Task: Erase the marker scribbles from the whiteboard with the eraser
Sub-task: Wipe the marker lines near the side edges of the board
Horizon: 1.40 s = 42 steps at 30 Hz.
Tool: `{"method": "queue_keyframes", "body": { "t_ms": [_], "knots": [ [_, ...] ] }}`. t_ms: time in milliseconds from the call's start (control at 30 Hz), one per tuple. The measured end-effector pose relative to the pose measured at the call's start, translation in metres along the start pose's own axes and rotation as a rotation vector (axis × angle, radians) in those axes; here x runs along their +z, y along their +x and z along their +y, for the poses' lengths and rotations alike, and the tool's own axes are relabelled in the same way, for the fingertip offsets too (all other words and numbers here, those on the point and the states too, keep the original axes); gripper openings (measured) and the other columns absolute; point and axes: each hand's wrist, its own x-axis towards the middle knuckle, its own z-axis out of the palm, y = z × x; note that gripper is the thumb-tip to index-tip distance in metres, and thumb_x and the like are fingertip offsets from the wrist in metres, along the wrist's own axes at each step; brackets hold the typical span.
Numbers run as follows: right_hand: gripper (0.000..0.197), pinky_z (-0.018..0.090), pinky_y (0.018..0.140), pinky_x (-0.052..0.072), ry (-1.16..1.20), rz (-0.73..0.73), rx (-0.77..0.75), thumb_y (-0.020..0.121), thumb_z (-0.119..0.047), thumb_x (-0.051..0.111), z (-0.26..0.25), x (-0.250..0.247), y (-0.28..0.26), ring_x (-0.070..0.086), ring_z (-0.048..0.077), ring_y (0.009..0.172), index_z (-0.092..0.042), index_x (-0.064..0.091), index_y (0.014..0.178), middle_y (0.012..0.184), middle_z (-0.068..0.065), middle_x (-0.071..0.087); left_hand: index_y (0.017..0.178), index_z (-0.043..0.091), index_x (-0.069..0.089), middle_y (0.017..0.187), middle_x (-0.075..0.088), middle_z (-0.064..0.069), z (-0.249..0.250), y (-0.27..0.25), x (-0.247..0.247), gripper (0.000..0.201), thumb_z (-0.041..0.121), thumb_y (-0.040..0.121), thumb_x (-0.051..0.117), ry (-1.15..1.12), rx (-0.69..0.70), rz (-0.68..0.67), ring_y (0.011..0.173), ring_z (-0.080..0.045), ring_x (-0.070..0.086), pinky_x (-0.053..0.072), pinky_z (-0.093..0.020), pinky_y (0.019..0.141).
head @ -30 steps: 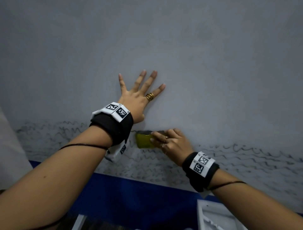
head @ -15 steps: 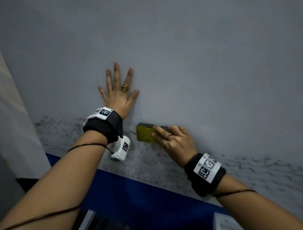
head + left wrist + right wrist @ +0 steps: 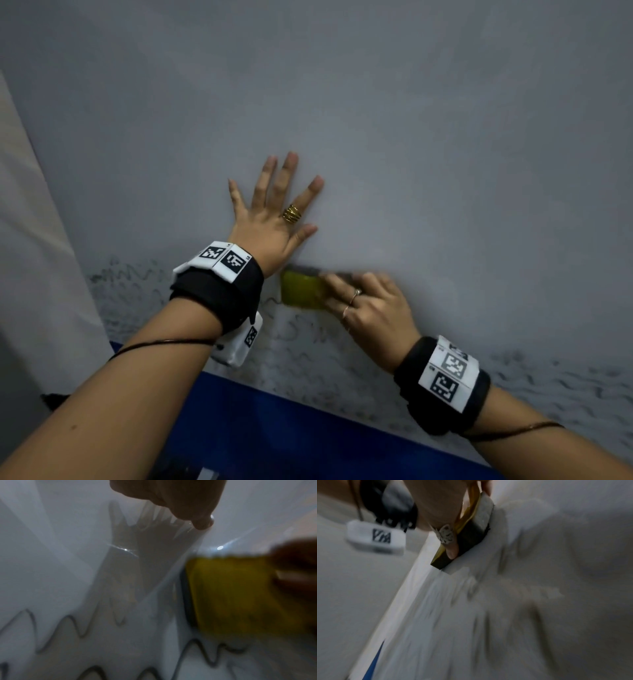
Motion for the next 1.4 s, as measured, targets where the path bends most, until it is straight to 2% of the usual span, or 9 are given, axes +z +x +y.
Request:
{"method": "queue_keyframes", "body": {
  "t_ms": [133,333,600,733,867,1000,1100,1267,1400],
  "knots": [
    [0.017,0.032,0.079,0.035,0.012,0.107,0.074,0.087,-0.023,0.065,-0.005,0.011,0.006,0.046,0.021,0.089,-0.030,0.074,0.100,0.125,-0.004,0.062,0.143,0.043,0.008,0.153,0.007,0.002,-0.009,-0.002,-0.005,0.054,0.055,0.093,0.024,-0.028,0.057,-0.004,0.140,-0.020,0.007,0.020,-0.075,0.094],
    [0.050,0.031,0.072,0.036,0.073,-0.032,-0.082,0.105,-0.025,0.031,-0.034,0.032,-0.004,0.043,0.019,0.083,-0.026,0.077,0.087,0.117,-0.004,0.067,0.142,0.045,0.013,0.152,0.002,0.011,-0.016,-0.001,-0.015,0.050,0.042,0.094,0.026,-0.110,0.077,-0.033,0.140,-0.015,0.002,0.021,-0.072,0.098],
    [0.019,0.032,0.077,0.035,0.024,0.131,0.036,0.088,-0.026,0.062,-0.026,0.028,0.018,0.047,0.021,0.090,-0.035,0.073,0.100,0.123,-0.004,0.063,0.144,0.037,0.024,0.157,0.016,0.001,-0.016,-0.008,-0.028,0.060,0.020,0.091,0.045,-0.192,0.073,-0.052,0.142,-0.019,0.010,0.018,-0.066,0.103],
    [0.029,0.031,0.075,0.035,0.073,0.053,-0.021,0.097,-0.031,0.046,-0.028,0.029,0.024,0.044,0.020,0.085,-0.036,0.075,0.094,0.119,-0.004,0.066,0.119,0.010,0.059,0.123,0.052,-0.015,-0.001,-0.073,-0.015,0.035,0.002,0.085,0.055,-0.302,-0.442,0.294,0.111,-0.033,0.048,0.043,-0.042,0.090],
    [0.028,0.031,0.069,0.041,0.159,-0.066,-0.024,0.089,-0.028,0.049,-0.024,0.024,0.028,0.044,0.020,0.080,-0.028,0.074,0.101,0.119,-0.001,0.066,0.099,0.013,0.059,0.085,0.061,-0.002,0.050,-0.114,0.003,0.010,0.020,0.093,0.056,-0.924,-1.055,0.175,0.077,-0.022,0.063,0.056,-0.033,0.071],
    [0.048,0.030,0.060,0.053,0.432,-0.159,-0.028,0.086,-0.005,0.029,-0.006,0.002,0.040,0.056,0.026,0.068,-0.006,0.068,0.114,0.115,0.010,0.067,0.104,0.015,0.057,0.093,0.063,-0.006,0.073,-0.105,0.010,0.017,0.026,0.092,0.056,-0.999,-1.108,0.289,0.075,-0.017,0.065,0.056,-0.028,0.070],
    [0.051,0.039,0.075,0.055,0.369,-0.039,0.003,0.095,-0.002,0.020,0.010,-0.017,0.062,0.062,0.034,0.088,-0.004,0.066,0.116,0.120,0.013,0.064,0.106,0.006,0.057,0.113,0.047,-0.004,0.084,-0.093,0.016,0.036,0.036,0.087,0.061,-0.871,-1.134,0.349,0.080,-0.005,0.051,0.042,-0.006,0.075],
    [0.080,0.042,0.117,0.012,0.039,-0.215,-0.029,0.067,-0.023,0.066,0.009,0.000,0.091,0.024,0.031,0.137,-0.005,0.039,0.141,0.149,0.016,0.033,0.126,0.018,0.042,0.134,0.033,-0.009,0.111,-0.062,0.023,0.046,0.016,0.085,0.063,-0.897,-1.375,0.420,0.113,-0.024,0.041,0.040,-0.037,0.101],
    [0.064,0.037,0.116,0.000,-0.078,-0.189,-0.029,0.077,-0.010,0.048,0.012,0.011,0.088,0.024,0.028,0.138,-0.005,0.041,0.140,0.148,0.012,0.036,0.128,0.014,0.038,0.142,0.028,-0.019,0.099,-0.098,0.053,0.048,0.017,0.085,0.060,-0.547,-0.733,0.363,0.119,-0.038,0.035,0.041,-0.048,0.098]
  ]
}}
